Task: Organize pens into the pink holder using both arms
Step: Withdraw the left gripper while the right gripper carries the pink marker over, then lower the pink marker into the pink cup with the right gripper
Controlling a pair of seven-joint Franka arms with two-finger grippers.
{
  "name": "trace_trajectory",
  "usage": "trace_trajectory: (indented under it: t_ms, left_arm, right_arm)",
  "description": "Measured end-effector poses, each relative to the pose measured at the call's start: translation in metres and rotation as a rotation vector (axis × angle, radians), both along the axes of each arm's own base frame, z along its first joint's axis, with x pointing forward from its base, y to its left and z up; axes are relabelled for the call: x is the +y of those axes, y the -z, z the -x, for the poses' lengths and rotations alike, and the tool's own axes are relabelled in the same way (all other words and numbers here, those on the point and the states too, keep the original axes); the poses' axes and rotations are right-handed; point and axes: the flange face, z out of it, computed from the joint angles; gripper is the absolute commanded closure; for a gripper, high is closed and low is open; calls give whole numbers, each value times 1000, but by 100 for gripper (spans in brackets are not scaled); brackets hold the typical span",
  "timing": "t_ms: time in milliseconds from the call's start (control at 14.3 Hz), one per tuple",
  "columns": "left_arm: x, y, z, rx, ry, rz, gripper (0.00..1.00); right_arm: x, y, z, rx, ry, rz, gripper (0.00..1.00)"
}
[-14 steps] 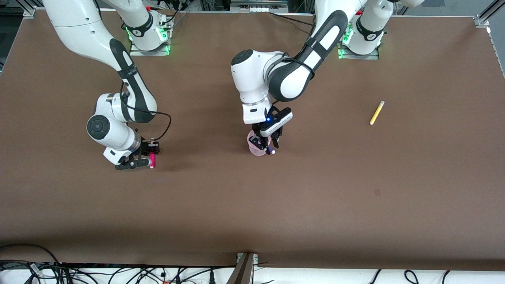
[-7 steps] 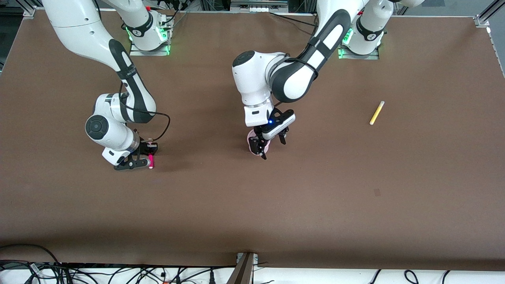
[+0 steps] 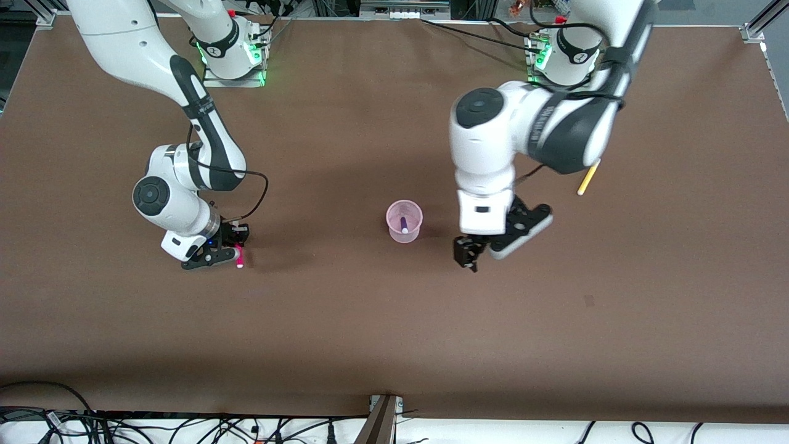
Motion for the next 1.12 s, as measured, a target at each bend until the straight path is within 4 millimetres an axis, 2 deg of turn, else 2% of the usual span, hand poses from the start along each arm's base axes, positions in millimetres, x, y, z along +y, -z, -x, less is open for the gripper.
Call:
trace_trajectory:
  t_ms: [210,349,559,769,908,1118]
  left_arm:
    - [59,-38,-9,109,112,21,0]
    - [100,-59,-12,179,203,23,0]
    - [162,-81,-10,288,359,12,0]
    - [222,-95,-11,344,486,46,0]
    - [256,-101,-9,371,555,73,0]
    - [298,-104,-4,379,601,142,0]
  right_arm:
    - [40,-47,3,-49,-60,-45,100]
    - [78,-79,13,-76,-108,-83,100]
    - [144,-131,39,-134,-181,-146,100]
    - [195,-174,63,-218,-257,-200,100]
    - [224,-190,75,-301,-296,-245,100]
    - [265,-193,89,-416,-307,-320,100]
